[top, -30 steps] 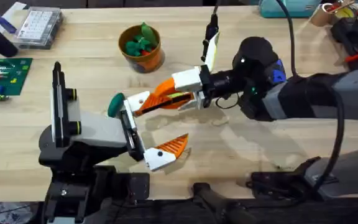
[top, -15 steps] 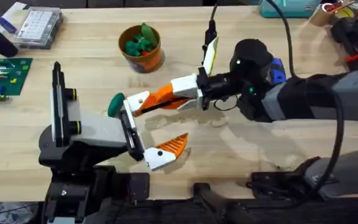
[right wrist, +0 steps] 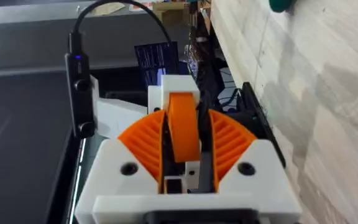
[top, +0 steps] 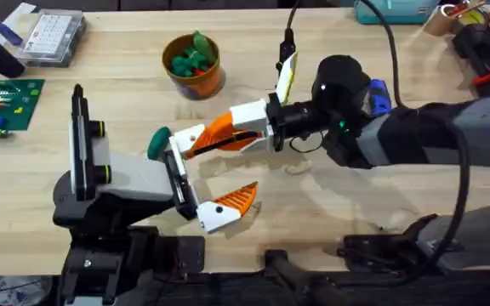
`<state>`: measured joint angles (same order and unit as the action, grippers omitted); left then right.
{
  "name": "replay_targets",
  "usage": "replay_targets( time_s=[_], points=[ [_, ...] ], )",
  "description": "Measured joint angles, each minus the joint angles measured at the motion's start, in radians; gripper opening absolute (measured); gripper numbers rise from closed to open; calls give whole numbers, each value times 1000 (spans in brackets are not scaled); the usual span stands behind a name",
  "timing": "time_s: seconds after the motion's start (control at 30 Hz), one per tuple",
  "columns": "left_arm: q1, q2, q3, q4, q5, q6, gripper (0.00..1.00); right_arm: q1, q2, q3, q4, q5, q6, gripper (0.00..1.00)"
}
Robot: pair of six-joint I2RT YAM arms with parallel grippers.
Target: Pick up the gripper from the table and insert it into the empty holder that is missing its gripper. Then pick up a screw, insert it into the mounting hole, and use the screwdriver to tighten it. Finally, clean up the table by picking up the vegetable and placing it into the bucket.
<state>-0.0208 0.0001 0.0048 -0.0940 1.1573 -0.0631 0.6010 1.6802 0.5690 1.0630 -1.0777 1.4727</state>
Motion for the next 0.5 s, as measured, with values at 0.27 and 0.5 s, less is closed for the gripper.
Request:
replay_targets(
  time_s=[0.27,0.5],
  points=[
    [0,0,0,0,0,0,990,-4,0,0,-2,0,-7,625],
    [0,0,0,0,0,0,990,-78,0,-1,-1,-17,-22,994]
  ],
)
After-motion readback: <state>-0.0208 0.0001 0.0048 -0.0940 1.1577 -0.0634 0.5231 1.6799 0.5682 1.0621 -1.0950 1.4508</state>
